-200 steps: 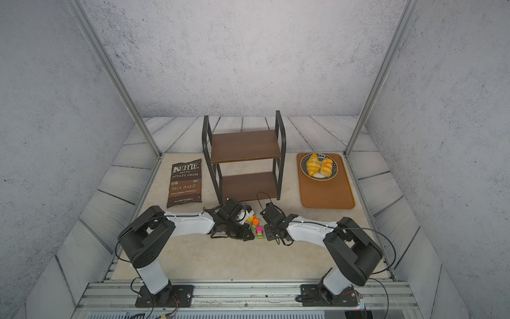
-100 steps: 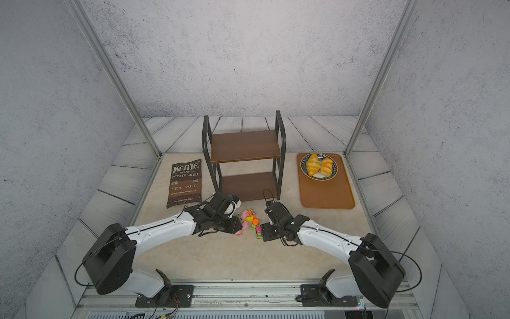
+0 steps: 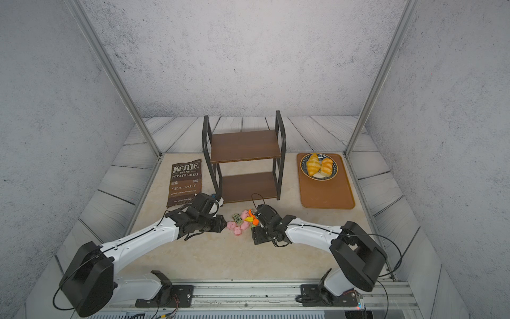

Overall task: Organize plastic toys on shelves
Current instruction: Adjust the plastic toy at the center of the board, then pick up the plastic toy at the center of the board.

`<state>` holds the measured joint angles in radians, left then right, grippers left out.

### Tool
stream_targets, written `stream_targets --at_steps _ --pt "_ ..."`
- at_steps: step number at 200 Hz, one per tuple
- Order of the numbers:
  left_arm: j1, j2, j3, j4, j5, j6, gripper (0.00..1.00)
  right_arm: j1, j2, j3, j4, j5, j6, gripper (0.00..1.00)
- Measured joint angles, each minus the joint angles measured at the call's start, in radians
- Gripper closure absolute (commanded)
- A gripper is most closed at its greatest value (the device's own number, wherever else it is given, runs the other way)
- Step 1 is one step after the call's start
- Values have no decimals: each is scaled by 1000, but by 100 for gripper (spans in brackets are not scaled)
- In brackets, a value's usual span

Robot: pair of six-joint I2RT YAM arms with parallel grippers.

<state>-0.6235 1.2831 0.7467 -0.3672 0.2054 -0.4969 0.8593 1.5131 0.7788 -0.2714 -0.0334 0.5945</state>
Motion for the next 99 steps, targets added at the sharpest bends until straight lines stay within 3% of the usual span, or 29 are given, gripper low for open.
stream_targets --at_steps 54,99 --pt "17 -17 -10 -19 -3 8 78 24 80 40 7 81 20 39" --pt "22 -28 -13 -28 -4 19 79 32 126 50 39 134 36 57"
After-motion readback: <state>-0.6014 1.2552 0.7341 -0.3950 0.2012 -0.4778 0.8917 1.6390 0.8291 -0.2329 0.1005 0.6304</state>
